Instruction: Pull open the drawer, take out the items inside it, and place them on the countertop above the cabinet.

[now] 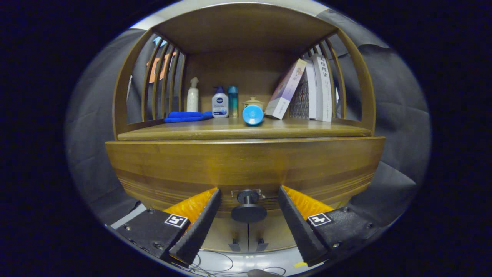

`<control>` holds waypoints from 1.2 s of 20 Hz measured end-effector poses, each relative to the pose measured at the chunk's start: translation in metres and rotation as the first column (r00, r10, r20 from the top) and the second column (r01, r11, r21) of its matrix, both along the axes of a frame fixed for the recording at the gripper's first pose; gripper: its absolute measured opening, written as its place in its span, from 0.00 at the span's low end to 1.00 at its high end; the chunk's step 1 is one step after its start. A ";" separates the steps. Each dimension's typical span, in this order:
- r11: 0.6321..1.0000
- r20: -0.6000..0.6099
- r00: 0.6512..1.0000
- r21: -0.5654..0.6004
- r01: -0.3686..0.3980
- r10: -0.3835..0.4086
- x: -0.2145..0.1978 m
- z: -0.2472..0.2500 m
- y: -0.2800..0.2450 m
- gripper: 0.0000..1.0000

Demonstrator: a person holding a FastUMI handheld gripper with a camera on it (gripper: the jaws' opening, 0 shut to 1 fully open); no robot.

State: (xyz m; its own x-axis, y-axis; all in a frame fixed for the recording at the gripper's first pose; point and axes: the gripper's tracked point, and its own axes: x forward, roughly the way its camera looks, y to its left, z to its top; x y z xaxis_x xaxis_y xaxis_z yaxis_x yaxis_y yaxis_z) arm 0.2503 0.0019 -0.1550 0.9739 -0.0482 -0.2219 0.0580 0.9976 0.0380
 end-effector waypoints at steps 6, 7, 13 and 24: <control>1.000 -0.007 1.000 -0.003 0.000 0.000 0.017 0.000 0.000 0.99; 1.000 -0.004 1.000 0.001 -0.002 0.002 0.019 0.000 -0.001 0.99; 1.000 -0.010 1.000 0.011 -0.008 0.008 0.019 -0.001 0.000 0.99; 0.997 -0.109 0.994 -0.064 -0.038 0.031 -0.024 0.030 -0.007 0.99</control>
State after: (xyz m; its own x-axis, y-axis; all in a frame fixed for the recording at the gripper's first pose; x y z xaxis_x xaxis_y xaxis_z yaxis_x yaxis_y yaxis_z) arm 0.2258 -0.0054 -0.1253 0.9457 -0.0331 -0.3235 0.0238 0.9992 -0.0325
